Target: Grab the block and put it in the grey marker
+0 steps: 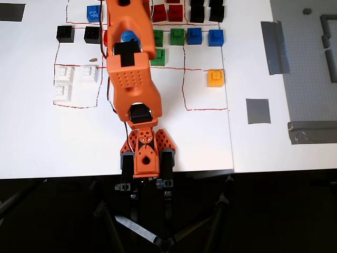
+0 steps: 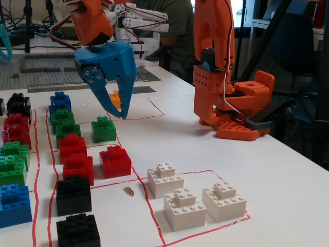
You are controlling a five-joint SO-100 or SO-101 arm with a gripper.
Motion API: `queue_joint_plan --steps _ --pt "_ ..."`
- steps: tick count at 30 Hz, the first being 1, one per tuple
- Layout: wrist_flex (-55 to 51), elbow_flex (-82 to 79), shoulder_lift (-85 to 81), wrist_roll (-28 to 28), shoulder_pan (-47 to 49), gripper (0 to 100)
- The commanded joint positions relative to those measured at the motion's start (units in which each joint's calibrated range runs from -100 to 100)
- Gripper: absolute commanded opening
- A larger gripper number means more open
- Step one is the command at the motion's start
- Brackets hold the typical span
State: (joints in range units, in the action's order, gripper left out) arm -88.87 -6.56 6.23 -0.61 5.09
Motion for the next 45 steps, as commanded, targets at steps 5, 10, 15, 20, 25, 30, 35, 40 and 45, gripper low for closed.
queue_joint_plan --steps 5,10,15,20,25,30,35,40,45 --pt "-1.5 7.5 -2.9 -0.1 -0.9 0" --pt "-1.7 8.1 -2.7 0.0 -0.9 0" --pt "-1.7 8.3 -2.4 0.0 -1.0 0" --pt "-2.2 9.4 -2.1 0.0 -0.7 0" --pt "-2.8 10.8 -1.3 0.0 -0.8 0" --pt "-2.8 11.3 -1.0 -0.1 -0.4 0" --pt "-2.8 12.1 -0.6 -0.1 -0.3 0" --pt "-2.8 12.1 -0.4 0.0 -0.5 0" --pt "-2.7 12.8 -0.4 0.3 -0.9 0"
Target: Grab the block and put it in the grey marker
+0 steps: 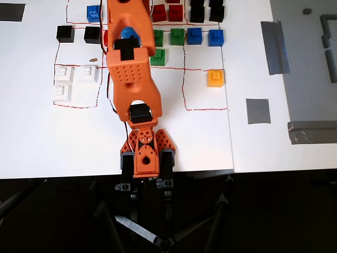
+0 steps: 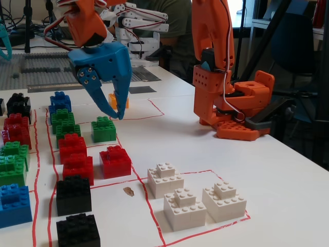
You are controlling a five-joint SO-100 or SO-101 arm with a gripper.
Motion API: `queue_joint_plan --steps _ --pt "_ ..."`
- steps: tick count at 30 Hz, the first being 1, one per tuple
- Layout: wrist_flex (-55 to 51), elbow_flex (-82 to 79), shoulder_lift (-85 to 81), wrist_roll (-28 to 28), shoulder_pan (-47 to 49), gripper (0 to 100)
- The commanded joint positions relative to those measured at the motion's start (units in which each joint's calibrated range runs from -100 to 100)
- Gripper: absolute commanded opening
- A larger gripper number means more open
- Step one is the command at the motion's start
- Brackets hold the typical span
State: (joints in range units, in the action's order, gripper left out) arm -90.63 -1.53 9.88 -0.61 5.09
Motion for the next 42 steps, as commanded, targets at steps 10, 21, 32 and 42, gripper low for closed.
queue_joint_plan --steps 10,21,32,42 --pt "-1.7 12.1 -4.6 4.2 -7.6 0" --pt "-7.7 17.5 -7.7 13.2 -25.6 1" --pt "-9.0 12.9 -13.8 22.7 -44.2 9" --pt "-9.0 5.8 -14.1 27.6 -55.2 24"
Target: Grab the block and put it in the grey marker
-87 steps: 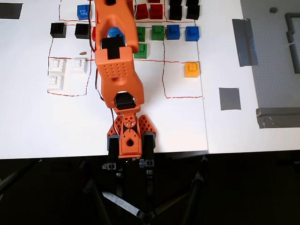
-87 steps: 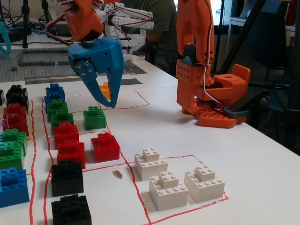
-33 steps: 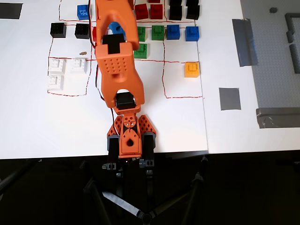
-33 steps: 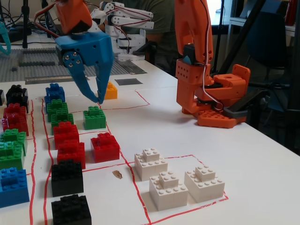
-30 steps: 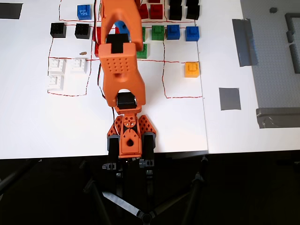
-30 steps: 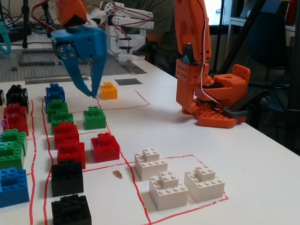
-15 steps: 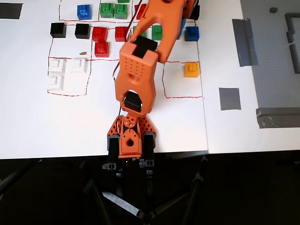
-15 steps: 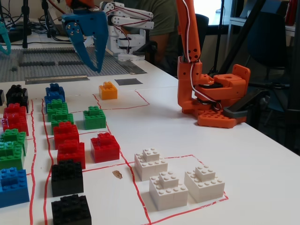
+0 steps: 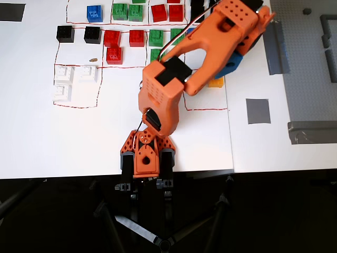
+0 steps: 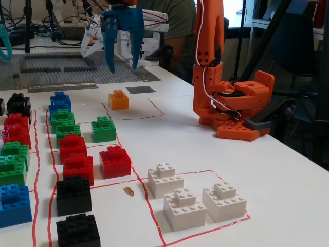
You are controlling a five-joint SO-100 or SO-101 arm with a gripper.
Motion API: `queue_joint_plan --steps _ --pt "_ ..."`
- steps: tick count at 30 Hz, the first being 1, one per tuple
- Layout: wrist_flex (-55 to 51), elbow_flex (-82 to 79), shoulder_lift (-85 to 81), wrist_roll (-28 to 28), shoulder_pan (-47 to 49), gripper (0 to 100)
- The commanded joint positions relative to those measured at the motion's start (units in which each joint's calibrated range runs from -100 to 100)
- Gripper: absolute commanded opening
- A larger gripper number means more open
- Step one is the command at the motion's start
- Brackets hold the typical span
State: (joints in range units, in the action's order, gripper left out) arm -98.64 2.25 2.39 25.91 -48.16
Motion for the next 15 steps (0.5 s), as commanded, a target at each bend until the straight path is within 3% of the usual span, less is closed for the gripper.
queue_joint_plan --steps 1,7,15 --pt "-1.0 2.0 -6.1 1.1 -2.1 27" --pt "0.1 3.2 -2.3 0.4 -0.8 36" --pt "2.3 5.2 4.7 -1.1 -0.3 37"
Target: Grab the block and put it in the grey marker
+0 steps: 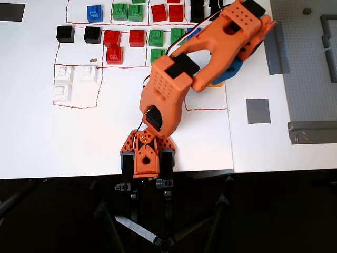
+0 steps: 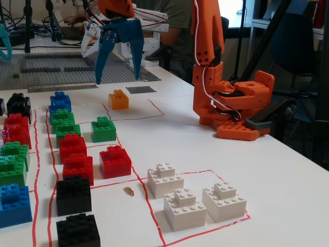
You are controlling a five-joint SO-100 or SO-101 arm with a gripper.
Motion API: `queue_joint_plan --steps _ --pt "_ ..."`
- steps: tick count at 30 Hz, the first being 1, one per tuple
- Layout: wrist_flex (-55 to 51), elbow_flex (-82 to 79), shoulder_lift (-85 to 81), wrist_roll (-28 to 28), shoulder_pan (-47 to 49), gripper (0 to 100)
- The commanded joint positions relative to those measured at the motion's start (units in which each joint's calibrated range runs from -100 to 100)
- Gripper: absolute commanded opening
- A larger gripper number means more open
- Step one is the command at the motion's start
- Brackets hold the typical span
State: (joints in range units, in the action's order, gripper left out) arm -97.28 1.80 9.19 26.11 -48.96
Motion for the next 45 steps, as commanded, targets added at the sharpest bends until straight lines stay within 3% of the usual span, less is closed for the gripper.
queue_joint_plan --steps 1,21,29,45 --pt "1.3 6.0 -1.2 -1.4 0.5 37" --pt "8.7 8.9 11.3 -1.9 -4.4 32" --pt "10.4 7.0 12.6 -2.3 -6.1 26" --pt "9.8 4.2 9.1 -4.0 -3.9 30"
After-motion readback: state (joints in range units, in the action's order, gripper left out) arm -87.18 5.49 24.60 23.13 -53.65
